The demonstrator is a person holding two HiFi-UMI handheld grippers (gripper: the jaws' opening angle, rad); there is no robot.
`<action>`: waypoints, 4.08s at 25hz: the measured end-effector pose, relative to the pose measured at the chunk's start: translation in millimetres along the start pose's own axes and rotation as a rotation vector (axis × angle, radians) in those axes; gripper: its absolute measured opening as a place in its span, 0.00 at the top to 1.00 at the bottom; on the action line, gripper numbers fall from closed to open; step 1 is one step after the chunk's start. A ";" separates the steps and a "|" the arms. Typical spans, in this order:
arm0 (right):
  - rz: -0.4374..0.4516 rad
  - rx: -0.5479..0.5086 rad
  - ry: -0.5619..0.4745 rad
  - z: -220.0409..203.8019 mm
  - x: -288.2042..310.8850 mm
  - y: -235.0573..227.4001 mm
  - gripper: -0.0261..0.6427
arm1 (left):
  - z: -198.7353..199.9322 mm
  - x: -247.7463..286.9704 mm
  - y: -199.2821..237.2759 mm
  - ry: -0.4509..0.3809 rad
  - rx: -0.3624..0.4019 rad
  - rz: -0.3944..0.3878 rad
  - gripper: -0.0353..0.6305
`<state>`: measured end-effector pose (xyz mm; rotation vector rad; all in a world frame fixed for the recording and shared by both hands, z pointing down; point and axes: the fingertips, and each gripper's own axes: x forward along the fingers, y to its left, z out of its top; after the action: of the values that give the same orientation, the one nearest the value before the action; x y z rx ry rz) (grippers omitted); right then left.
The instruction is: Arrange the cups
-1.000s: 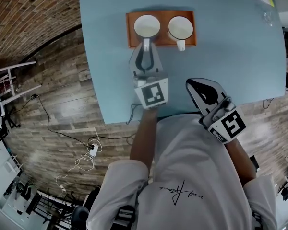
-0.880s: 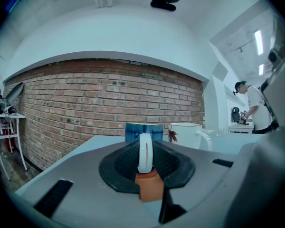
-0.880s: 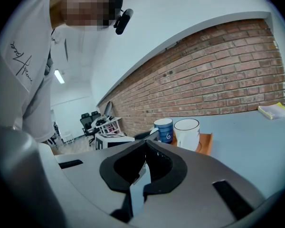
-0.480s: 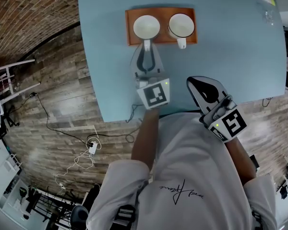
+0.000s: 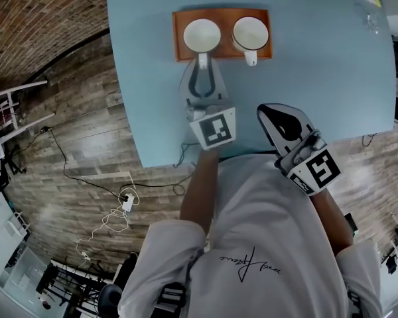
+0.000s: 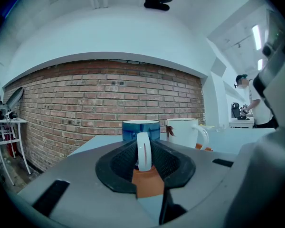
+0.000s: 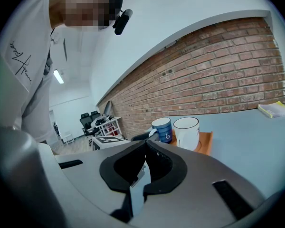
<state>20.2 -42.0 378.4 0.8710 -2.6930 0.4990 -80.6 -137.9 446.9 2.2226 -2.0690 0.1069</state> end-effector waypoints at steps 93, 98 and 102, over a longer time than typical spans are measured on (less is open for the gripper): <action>-0.478 -0.007 -0.180 84.0 2.0 34.9 0.93 | 127.8 -83.9 -18.5 0.015 -0.143 -0.393 0.93; -0.501 -0.014 -0.184 80.5 0.4 31.9 0.93 | 127.9 -86.5 -19.0 0.015 -0.134 -0.387 0.93; -0.512 -0.003 -0.190 78.7 -1.5 30.0 0.93 | 127.6 -87.9 -18.3 0.018 -0.132 -0.383 0.93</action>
<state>-8.1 -49.9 299.5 1.6097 -2.4779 0.3058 -71.1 -65.3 309.1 2.4705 -1.5544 -0.0397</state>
